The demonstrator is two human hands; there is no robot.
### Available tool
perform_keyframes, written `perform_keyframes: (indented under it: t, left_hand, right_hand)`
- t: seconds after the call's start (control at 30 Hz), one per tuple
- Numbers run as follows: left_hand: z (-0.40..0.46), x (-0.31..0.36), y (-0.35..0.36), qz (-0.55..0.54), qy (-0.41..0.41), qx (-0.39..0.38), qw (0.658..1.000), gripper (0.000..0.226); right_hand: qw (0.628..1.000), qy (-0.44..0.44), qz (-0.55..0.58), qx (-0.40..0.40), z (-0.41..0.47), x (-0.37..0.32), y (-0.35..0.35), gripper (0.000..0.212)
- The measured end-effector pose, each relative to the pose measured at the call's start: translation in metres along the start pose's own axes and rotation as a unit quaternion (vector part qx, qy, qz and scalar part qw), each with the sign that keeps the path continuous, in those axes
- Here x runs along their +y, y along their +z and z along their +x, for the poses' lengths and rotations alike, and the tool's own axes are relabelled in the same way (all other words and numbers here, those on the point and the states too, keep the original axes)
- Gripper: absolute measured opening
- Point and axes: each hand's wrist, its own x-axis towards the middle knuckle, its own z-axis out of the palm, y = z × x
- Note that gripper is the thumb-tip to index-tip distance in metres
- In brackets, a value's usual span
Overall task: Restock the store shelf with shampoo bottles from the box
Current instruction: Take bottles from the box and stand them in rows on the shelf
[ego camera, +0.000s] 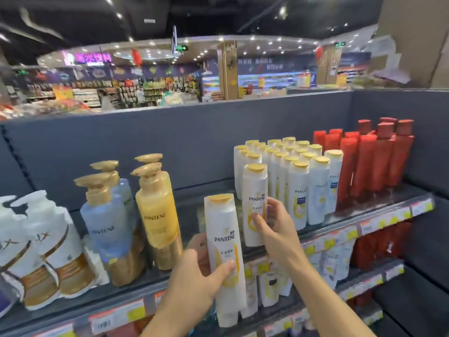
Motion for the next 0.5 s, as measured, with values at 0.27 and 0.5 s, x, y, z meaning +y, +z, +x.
perform_keyframes:
  t: [0.27, 0.5]
  left_hand:
    - [0.071, 0.004, -0.002, -0.002, 0.042, -0.031, 0.999, 0.043]
    - [0.087, 0.002, 0.006, -0.021, 0.038, -0.091, 0.995, 0.042]
  right_hand:
    - [0.992, 0.068, -0.101, 0.029, 0.055, 0.046, 0.009, 0.048]
    - [0.991, 0.004, -0.085, 0.102, 0.07, 0.056, 0.019, 0.037]
